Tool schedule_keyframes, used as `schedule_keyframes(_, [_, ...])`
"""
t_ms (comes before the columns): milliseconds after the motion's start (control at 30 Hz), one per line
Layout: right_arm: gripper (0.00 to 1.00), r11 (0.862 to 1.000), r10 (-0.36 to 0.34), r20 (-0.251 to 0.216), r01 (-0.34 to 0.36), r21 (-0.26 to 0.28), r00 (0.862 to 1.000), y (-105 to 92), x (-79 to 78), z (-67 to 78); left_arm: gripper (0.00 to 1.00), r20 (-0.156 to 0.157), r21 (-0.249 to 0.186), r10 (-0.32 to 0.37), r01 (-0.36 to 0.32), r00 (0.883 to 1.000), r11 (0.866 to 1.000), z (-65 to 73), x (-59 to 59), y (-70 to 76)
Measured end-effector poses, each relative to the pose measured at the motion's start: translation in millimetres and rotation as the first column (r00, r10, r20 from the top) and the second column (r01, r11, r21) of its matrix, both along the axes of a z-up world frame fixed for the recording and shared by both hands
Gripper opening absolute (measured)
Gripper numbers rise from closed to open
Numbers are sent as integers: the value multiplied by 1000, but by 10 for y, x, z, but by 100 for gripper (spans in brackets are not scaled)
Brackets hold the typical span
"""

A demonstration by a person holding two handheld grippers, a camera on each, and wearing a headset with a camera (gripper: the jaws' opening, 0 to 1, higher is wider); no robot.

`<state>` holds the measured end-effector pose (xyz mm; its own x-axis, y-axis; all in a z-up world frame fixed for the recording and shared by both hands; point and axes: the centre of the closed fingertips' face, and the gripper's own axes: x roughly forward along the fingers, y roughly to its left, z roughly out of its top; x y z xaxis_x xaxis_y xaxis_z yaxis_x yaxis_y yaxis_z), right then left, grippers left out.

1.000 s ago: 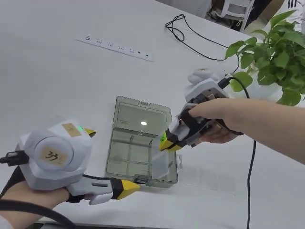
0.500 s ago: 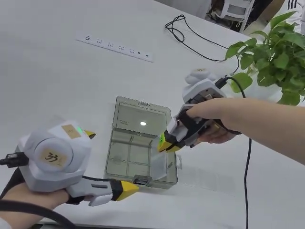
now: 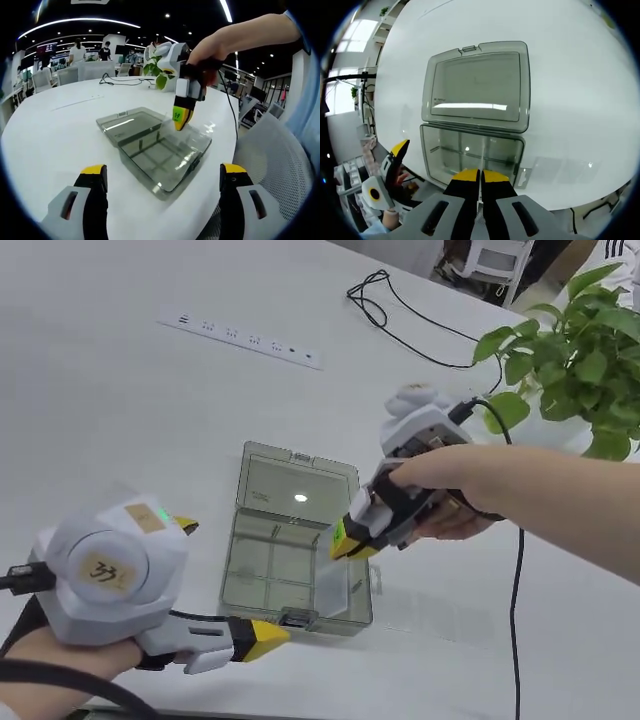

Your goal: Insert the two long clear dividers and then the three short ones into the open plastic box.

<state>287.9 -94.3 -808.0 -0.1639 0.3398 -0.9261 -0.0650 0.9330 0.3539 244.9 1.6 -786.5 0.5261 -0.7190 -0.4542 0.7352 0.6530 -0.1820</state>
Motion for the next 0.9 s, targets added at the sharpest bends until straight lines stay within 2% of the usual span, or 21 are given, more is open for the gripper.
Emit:
schedule_keyframes(200, [2,1000,18,8,-17,-10,1000,-16,7,8,95,-8,-1,-4,4,1000,1000,-20,-22,-23])
schedule_keyframes(267, [2,1000,11,7,-11,-7,1000,9,-33,27,95,-9,-5,-4,4,1000,1000,-17,-26,-31])
schedule_keyframes(600, [2,1000,16,12,-16,-16,1000,-16,8,-13,94,-14,-1,-2,2,1000,1000,-38,-22,-10])
schedule_keyframes(800, [2,999,15,29,-14,-32,999,-2,8,-20,95,-7,-4,3,-3,1000,1000,-35,-9,8])
schedule_keyframes(900, [2,999,22,46,-20,-51,999,23,35,-33,95,6,3,2,-2,1000,1000,-30,5,19])
